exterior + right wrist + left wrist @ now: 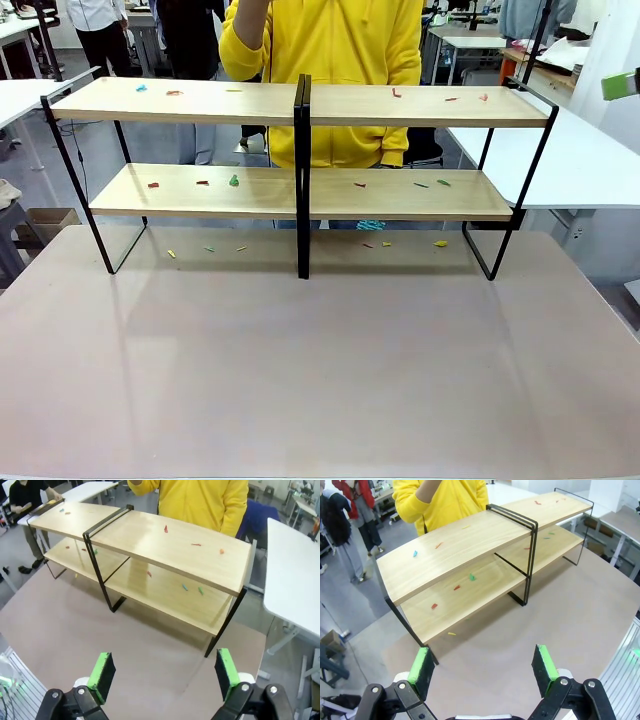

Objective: Clean the shelves.
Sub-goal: Pick up the Duster when the human hands it over.

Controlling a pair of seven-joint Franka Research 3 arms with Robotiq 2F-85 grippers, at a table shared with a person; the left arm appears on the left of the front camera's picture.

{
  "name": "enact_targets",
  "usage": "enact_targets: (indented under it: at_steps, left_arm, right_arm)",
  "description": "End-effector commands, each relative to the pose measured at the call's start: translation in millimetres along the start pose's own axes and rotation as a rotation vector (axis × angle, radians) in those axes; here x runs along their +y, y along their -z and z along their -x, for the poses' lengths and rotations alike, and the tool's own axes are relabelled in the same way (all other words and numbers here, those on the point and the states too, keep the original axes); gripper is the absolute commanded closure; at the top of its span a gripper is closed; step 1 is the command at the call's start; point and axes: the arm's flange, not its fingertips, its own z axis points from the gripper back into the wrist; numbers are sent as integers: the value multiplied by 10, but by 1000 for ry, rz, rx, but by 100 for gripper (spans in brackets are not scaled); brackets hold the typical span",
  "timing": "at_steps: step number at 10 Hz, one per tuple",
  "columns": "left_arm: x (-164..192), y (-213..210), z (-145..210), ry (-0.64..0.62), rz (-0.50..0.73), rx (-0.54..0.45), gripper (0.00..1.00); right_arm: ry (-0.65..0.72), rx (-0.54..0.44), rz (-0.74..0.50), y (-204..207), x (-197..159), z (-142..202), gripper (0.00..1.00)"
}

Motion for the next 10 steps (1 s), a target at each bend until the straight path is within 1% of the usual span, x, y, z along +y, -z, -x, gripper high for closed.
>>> enact_targets:
  at_steps: [1, 3, 4, 5, 10]
  left_arm:
    - [-5, 2, -12, 0, 2, -8, 0]
    - [-5, 2, -12, 0, 2, -8, 0]
    - [-5, 2, -12, 0, 2, -8, 0]
    - [-5, 2, -12, 0, 2, -8, 0]
    - [-5, 2, -12, 0, 2, -8, 0]
  right_arm:
    - [48, -5, -7, 52, 175, 496, 0]
    - [28, 10, -12, 91, 187, 493, 0]
    - [34, -3, 14, 112, 173, 495, 0]
    - [20, 8, -12, -4, 51, 4, 0]
    - [20, 8, -12, -4, 51, 4, 0]
